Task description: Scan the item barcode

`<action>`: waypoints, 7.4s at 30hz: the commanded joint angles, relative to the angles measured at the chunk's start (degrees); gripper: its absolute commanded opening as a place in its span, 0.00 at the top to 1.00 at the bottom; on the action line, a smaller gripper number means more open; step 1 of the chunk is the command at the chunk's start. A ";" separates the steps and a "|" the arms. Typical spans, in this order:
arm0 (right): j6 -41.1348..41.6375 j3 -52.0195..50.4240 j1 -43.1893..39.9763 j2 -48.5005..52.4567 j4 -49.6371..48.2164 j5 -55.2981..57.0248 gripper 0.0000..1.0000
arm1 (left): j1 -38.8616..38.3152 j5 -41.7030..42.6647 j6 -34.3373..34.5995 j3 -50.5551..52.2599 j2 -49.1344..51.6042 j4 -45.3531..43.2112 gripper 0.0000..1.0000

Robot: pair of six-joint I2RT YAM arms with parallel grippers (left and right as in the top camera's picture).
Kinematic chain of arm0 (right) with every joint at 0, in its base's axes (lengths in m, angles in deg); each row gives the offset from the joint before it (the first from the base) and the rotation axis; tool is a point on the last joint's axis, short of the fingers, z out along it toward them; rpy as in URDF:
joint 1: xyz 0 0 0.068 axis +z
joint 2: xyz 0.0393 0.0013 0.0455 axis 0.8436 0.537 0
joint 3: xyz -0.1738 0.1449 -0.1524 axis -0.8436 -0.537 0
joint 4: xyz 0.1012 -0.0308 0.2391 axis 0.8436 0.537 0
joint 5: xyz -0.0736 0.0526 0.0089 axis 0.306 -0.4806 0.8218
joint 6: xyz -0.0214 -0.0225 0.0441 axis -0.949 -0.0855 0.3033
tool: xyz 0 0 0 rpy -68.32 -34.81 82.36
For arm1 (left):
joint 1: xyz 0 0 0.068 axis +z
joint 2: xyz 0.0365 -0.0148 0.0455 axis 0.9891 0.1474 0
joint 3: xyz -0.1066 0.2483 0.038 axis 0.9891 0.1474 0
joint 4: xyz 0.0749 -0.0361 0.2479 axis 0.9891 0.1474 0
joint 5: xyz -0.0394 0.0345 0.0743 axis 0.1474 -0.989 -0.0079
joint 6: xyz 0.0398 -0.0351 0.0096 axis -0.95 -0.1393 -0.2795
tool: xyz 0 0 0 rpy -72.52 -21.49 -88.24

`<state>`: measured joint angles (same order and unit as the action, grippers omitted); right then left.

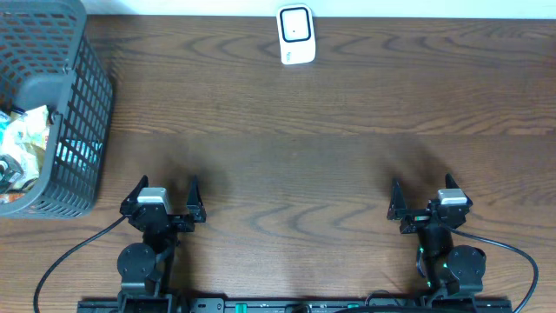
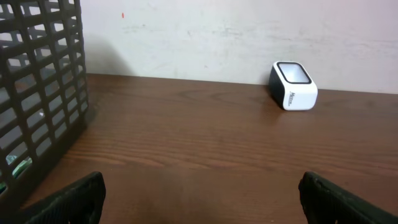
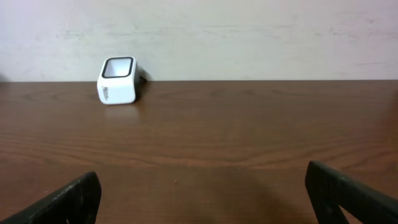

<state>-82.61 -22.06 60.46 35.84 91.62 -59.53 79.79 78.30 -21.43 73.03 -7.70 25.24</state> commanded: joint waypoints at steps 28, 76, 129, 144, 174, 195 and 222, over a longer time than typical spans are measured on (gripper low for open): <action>-0.44 -0.04 0.39 -0.26 0.28 0.24 0.01 | -0.39 8.57 7.52 0.55 -0.35 1.68 0.03; -0.42 -0.04 0.39 -0.26 0.26 0.24 0.01 | 22.56 6.71 -1.22 -138.16 96.00 60.98 0.02; -0.44 -0.04 0.39 -0.26 0.28 0.24 0.01 | 36.44 -18.53 -21.14 -117.13 134.99 50.77 0.21; -0.42 -0.04 0.39 -0.26 0.26 0.26 0.01 | 36.48 -11.72 -18.93 -115.27 136.30 52.22 0.93; -0.44 -0.04 0.39 -0.26 0.28 0.26 0.01 | 36.48 11.93 3.69 -115.45 93.44 40.87 0.93; -0.44 -0.04 0.39 -0.26 0.26 0.24 0.01 | 32.37 43.71 14.91 -115.45 88.11 40.04 0.93; -0.44 -0.04 0.39 -0.26 0.28 0.24 0.01 | -17.22 6.56 15.13 -105.50 99.54 54.90 0.06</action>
<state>-82.63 -22.06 60.46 35.88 91.62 -59.35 64.12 87.46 -6.37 -32.50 90.09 79.35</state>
